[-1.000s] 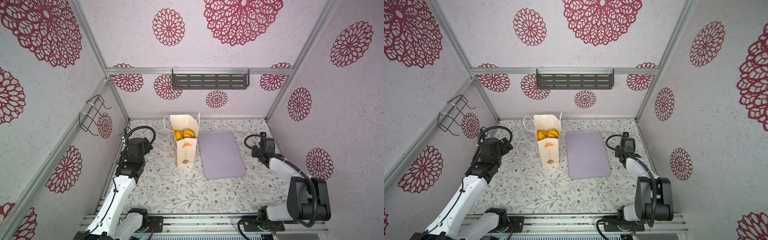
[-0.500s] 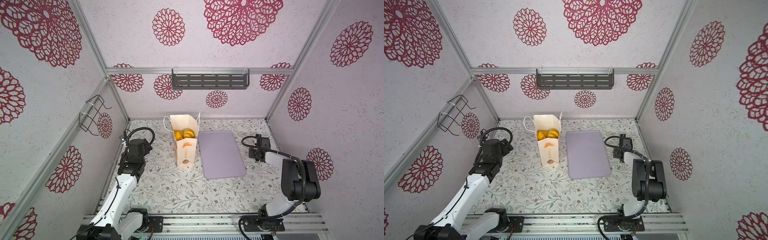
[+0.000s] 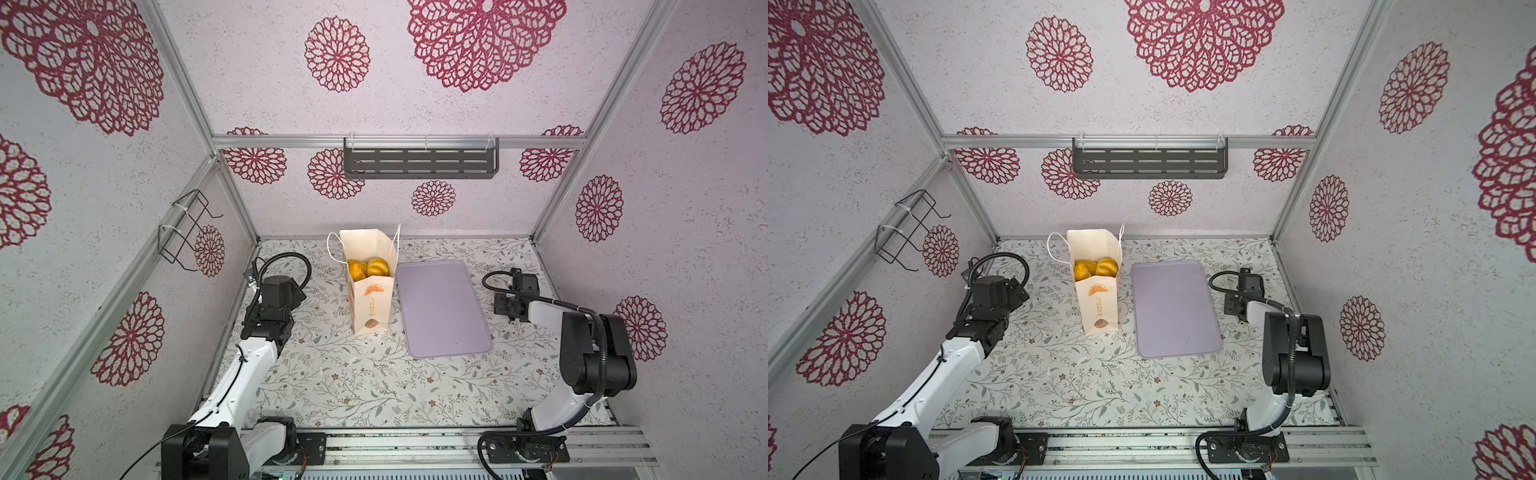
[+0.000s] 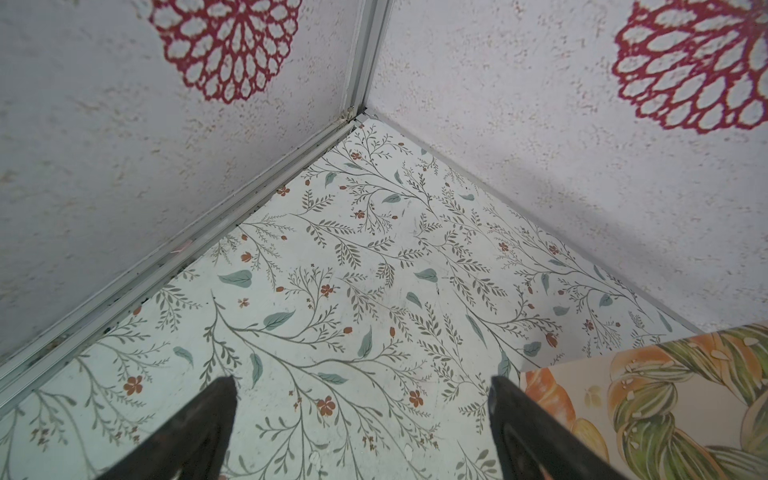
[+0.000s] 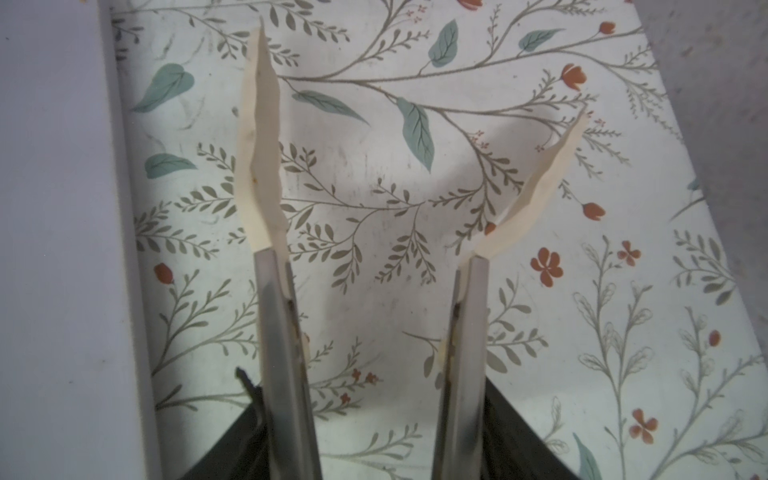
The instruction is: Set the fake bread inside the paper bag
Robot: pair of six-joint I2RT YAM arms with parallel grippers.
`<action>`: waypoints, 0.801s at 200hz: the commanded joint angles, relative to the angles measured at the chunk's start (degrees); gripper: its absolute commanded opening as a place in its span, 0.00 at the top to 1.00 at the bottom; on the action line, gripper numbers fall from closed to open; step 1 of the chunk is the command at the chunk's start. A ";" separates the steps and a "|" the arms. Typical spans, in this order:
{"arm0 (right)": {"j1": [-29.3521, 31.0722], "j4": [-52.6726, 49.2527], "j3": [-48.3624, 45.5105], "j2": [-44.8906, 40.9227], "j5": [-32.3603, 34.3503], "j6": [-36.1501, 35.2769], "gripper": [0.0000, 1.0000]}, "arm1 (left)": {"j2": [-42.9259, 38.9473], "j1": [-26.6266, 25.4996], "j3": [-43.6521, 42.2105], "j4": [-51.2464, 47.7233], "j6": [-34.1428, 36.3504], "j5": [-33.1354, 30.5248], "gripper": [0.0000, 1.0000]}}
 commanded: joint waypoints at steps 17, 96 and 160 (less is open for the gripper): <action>-0.67 0.55 0.61 -2.56 -0.92 1.96 0.22 | -0.99 0.54 1.12 0.77 -0.43 0.75 0.03; -1.37 0.70 -1.59 -5.28 -4.80 4.15 0.04 | -3.82 0.70 -0.65 -0.49 -0.15 0.60 0.03; -1.45 7.09 -8.03 -12.32 -4.08 6.20 0.01 | -2.20 0.70 -4.06 5.49 1.46 -3.32 0.03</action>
